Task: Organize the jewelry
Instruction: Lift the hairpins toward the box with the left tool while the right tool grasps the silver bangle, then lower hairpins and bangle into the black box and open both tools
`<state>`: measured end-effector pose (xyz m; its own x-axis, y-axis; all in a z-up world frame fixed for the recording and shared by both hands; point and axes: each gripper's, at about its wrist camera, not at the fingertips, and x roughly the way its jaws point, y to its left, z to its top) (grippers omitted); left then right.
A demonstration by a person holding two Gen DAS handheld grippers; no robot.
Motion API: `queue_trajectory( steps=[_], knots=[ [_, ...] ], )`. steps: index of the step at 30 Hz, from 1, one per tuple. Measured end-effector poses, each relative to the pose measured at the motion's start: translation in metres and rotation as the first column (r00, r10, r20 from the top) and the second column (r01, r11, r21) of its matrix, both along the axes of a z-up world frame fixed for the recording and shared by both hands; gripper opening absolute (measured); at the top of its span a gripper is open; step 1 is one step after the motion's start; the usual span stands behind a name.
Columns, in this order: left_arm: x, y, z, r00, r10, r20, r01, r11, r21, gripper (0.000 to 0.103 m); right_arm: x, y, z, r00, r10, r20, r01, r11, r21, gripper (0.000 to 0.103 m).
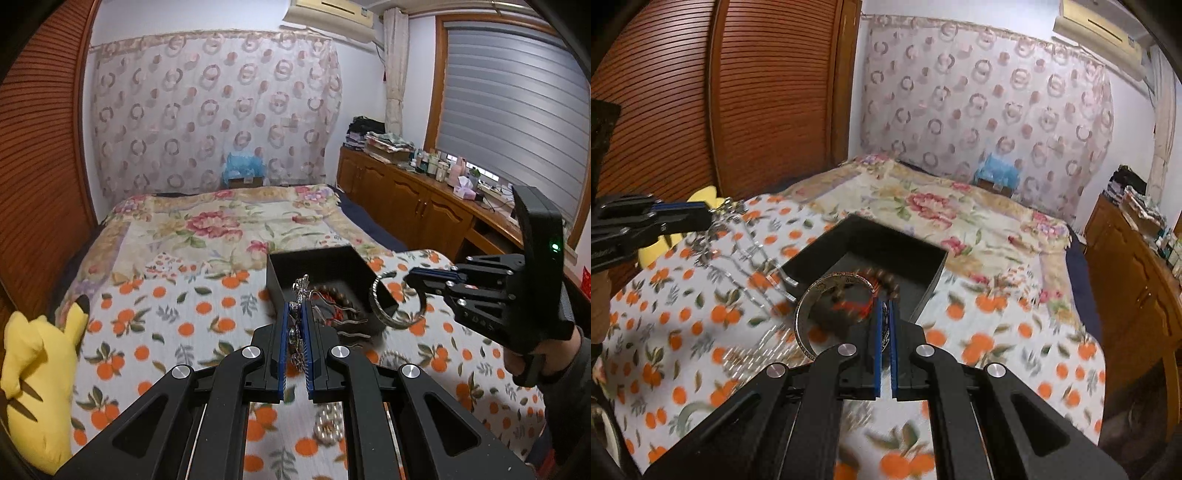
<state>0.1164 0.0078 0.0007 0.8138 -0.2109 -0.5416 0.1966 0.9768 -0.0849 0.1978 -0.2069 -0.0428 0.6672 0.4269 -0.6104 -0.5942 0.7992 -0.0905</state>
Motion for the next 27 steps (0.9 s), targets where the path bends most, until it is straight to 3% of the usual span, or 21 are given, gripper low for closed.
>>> queue_trajectory(
  steps=[14,18,27],
  knots=[
    [0.061,-0.005,0.009,1.000,0.016,-0.005,-0.016,1.000,0.024,0.006,0.053,0.026,-0.032,0.997,0.055,-0.053,-0.056,0.998,-0.022,0.004],
    [0.081,-0.010,0.001,1.000,0.008,-0.030,-0.007,0.999,0.033,0.006,0.058,0.024,-0.040,0.994,0.056,-0.090,-0.057,0.998,-0.008,0.008],
    [0.114,-0.024,-0.024,0.996,-0.020,-0.085,0.024,0.999,0.040,0.006,0.055,0.002,-0.027,0.997,0.023,-0.075,-0.020,0.999,0.049,0.008]
  ],
)
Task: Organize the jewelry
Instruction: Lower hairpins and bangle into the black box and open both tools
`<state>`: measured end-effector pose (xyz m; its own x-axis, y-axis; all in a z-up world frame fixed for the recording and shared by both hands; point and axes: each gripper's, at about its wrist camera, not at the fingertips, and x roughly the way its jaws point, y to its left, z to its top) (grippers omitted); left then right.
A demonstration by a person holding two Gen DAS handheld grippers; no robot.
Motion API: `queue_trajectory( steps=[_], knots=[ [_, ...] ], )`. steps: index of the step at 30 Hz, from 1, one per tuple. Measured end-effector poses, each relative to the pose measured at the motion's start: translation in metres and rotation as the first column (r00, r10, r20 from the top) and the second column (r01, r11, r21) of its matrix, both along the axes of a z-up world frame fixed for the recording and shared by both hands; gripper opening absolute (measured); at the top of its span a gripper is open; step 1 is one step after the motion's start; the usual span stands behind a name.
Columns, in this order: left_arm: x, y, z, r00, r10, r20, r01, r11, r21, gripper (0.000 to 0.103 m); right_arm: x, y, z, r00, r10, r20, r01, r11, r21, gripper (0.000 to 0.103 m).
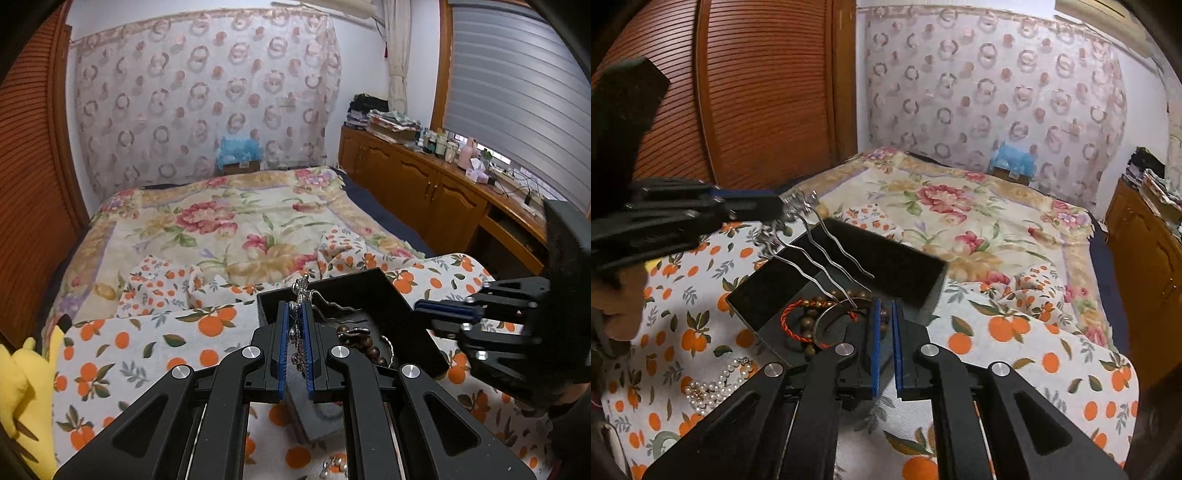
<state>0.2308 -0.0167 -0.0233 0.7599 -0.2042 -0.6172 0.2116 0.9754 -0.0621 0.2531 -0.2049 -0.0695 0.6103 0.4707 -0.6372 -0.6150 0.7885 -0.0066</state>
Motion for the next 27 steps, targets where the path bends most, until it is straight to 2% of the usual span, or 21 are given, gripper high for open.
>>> queue_trajectory(
  steps=[14,18,22,27],
  knots=[
    [0.033,-0.017,-0.017,0.996,-0.045,-0.075,0.039,0.996,-0.078,0.006,-0.007,-0.011,0.000,1.000,-0.029,0.004,0.029,1.000,0.000,0.008],
    [0.039,-0.023,-0.026,0.994,-0.041,-0.099,0.038,0.999,-0.035,0.007,-0.011,-0.014,-0.002,0.999,-0.033,0.004,0.033,0.999,-0.006,0.008],
    [0.035,-0.024,-0.026,0.993,-0.049,-0.108,0.045,0.998,-0.035,0.007,-0.016,-0.016,-0.001,0.999,-0.038,0.006,0.038,0.999,-0.004,0.008],
    [0.007,-0.022,-0.017,0.995,-0.055,-0.080,0.055,0.998,-0.004,0.009,-0.034,-0.020,0.002,0.999,-0.039,0.012,0.039,0.999,0.009,0.008]
  ],
)
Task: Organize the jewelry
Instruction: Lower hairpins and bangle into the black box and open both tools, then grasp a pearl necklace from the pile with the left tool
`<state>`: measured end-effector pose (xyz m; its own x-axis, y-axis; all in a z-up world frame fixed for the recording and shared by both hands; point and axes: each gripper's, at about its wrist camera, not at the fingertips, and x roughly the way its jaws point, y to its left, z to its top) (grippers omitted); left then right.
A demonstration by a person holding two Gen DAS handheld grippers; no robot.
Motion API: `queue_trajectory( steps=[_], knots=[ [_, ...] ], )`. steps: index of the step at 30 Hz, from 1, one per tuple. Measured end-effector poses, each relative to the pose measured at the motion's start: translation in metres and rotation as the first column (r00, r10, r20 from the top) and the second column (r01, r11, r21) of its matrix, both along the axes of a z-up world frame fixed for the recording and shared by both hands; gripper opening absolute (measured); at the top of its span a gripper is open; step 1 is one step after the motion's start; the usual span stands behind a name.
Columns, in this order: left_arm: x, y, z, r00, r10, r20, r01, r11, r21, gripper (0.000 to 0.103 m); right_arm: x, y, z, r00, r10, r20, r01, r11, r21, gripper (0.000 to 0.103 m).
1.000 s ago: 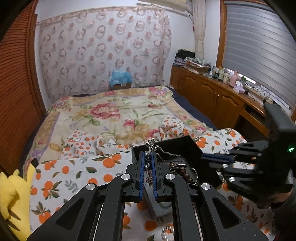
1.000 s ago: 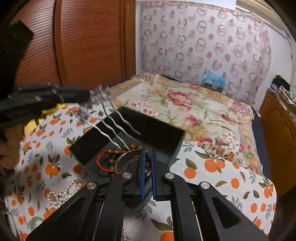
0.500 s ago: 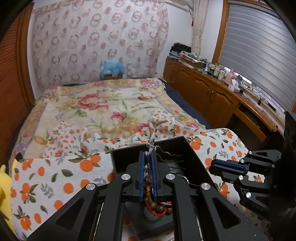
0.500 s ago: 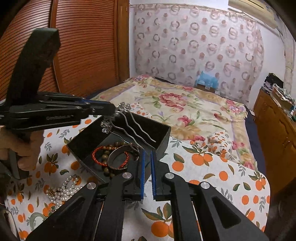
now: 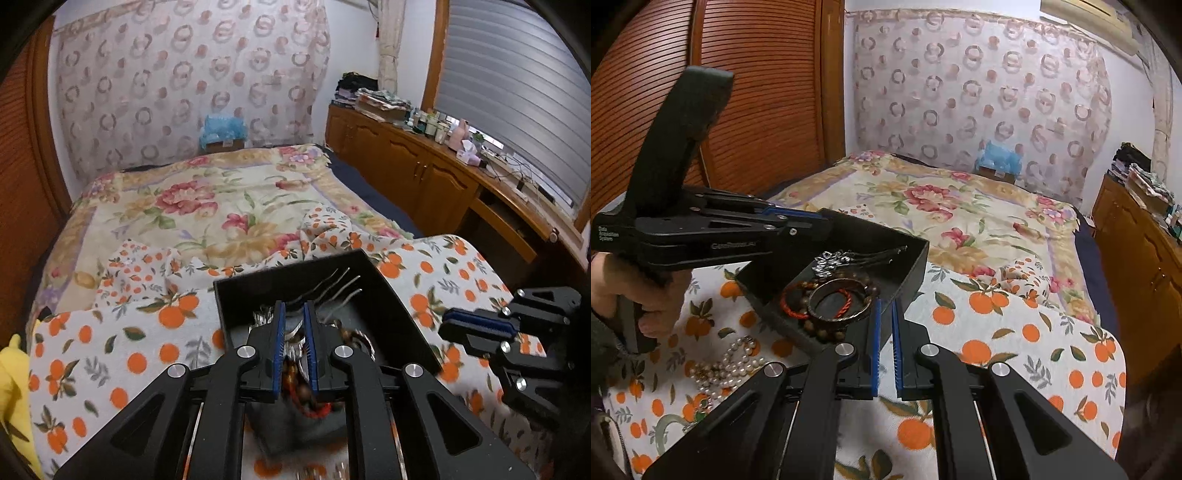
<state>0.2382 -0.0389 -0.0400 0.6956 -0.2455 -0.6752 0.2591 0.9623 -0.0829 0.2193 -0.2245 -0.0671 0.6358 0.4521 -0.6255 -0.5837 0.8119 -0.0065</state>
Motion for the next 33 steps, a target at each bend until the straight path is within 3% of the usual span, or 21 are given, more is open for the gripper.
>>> queue_trajectory(
  steps=[8,11,23,27,33],
  knots=[
    [-0.063,0.015,-0.002,1.000,0.006,0.022,-0.006,1.000,0.019,0.013,-0.033,-0.004,-0.010,1.000,0.001,-0.013,-0.002,1.000,-0.010,0.008],
    [-0.082,0.019,-0.008,1.000,0.012,0.019,-0.013,1.000,0.028,0.015,-0.041,-0.006,-0.018,1.000,0.003,-0.030,-0.003,1.000,-0.004,0.023],
    [-0.129,0.036,-0.034,0.999,0.037,-0.015,-0.036,0.999,0.026,0.016,-0.041,0.005,-0.058,0.988,0.029,-0.149,-0.038,0.997,-0.060,0.023],
    [-0.143,0.041,-0.041,0.999,0.042,-0.034,-0.041,0.999,0.028,0.023,-0.042,0.012,-0.064,0.991,0.015,-0.135,-0.032,0.991,-0.128,0.016],
    [-0.156,0.043,-0.050,0.997,0.038,-0.069,-0.036,0.999,0.024,0.023,-0.040,0.008,-0.064,0.990,0.002,-0.141,-0.019,0.993,-0.120,0.013]
  ],
)
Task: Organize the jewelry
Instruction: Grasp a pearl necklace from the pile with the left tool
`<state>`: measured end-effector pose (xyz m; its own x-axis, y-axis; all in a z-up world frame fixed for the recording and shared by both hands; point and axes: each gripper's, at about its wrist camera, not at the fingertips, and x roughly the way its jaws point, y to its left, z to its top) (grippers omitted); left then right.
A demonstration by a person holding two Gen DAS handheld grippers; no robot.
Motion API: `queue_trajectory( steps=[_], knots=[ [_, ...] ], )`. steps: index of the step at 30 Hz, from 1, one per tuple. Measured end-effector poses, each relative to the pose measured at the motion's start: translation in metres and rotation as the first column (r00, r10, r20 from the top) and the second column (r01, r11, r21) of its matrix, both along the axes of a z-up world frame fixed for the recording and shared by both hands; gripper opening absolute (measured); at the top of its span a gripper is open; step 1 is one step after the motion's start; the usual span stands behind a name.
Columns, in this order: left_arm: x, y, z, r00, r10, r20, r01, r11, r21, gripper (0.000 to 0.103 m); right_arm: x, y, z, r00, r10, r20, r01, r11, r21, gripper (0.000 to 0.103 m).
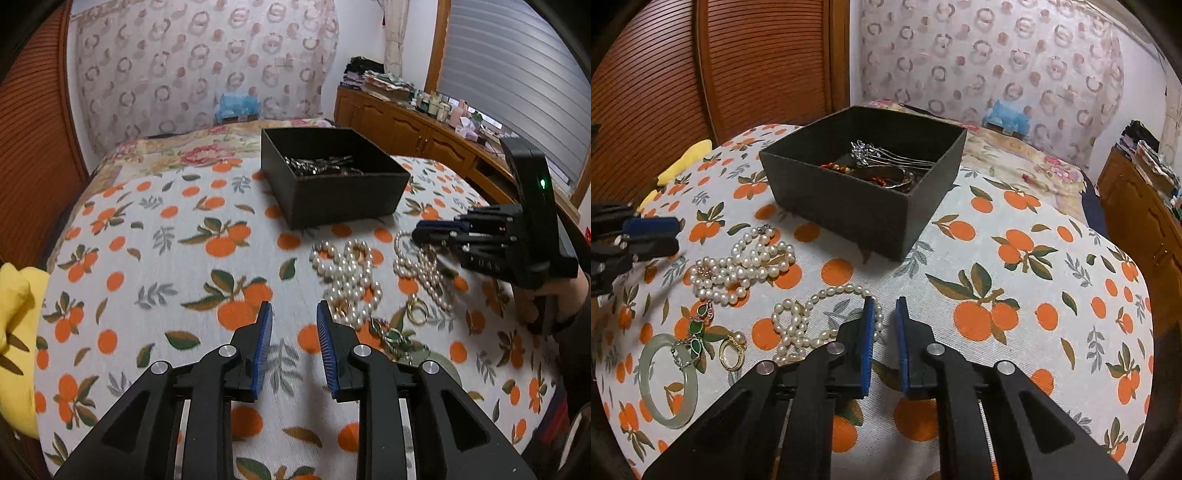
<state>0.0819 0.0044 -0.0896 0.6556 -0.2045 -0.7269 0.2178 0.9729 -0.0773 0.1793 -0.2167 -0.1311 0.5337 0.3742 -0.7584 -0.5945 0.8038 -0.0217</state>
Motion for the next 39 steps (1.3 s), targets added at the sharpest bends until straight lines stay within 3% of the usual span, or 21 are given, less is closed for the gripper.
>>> queue_trajectory(
  steps=[7,16,21,30,33,39],
  knots=[
    [0.007,-0.012,-0.002,1.000,-0.025,-0.017,0.024,0.999,-0.022,0.023,0.001,-0.001,0.000,1.000,-0.002,-0.003,0.002,1.000,0.005,0.013],
    [0.038,-0.037,-0.006,0.995,-0.079,-0.063,0.081,0.997,0.020,0.023,0.001,0.000,0.000,1.000,-0.001,0.001,0.001,1.000,0.001,0.013],
    [0.055,-0.032,-0.008,0.996,-0.042,-0.078,0.043,0.999,0.006,0.030,0.000,-0.002,0.001,1.000,-0.002,0.002,0.002,1.000,0.000,0.013],
    [0.080,-0.027,-0.008,0.995,-0.008,-0.099,0.008,1.000,-0.005,0.029,0.000,-0.002,0.001,1.000,-0.002,0.004,0.002,1.000,-0.002,0.013],
    [0.083,-0.029,-0.010,0.994,-0.014,-0.106,0.016,1.000,0.017,0.021,0.000,-0.002,0.001,1.000,-0.002,0.003,0.002,1.000,0.000,0.013],
    [0.081,-0.036,-0.015,0.994,-0.037,-0.099,0.047,0.994,0.101,0.018,0.000,-0.002,0.000,1.000,-0.002,0.005,0.002,1.000,-0.002,0.013]
  ],
)
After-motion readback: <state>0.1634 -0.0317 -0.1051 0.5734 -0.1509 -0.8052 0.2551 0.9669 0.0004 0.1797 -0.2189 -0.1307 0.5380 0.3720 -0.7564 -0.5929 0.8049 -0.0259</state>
